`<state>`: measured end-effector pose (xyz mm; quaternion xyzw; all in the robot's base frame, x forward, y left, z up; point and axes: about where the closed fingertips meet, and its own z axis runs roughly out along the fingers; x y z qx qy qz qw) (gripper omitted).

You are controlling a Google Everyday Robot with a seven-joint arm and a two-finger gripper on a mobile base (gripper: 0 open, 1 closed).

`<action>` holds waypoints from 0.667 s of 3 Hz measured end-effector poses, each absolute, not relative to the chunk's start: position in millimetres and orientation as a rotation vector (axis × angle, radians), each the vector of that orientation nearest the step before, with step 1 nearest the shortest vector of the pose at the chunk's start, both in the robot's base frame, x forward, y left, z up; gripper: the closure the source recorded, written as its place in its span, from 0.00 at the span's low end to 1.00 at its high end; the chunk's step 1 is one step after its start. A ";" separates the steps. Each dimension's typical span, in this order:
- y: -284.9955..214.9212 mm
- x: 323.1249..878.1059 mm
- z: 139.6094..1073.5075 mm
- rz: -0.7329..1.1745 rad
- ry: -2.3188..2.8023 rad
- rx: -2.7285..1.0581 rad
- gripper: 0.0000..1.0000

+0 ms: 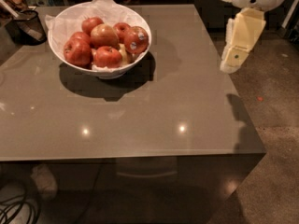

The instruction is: Pick apple from white bowl

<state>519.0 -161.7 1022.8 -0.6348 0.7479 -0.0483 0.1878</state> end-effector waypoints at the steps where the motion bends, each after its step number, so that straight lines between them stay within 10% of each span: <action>1: -158.8 523.0 1024.2 -0.143 2.088 -1.779 0.00; 2: -127.2 547.0 1027.3 -0.152 2.039 -1.798 0.00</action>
Offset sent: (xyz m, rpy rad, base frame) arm 0.0640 0.0858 0.0067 0.0074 -0.0571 0.0914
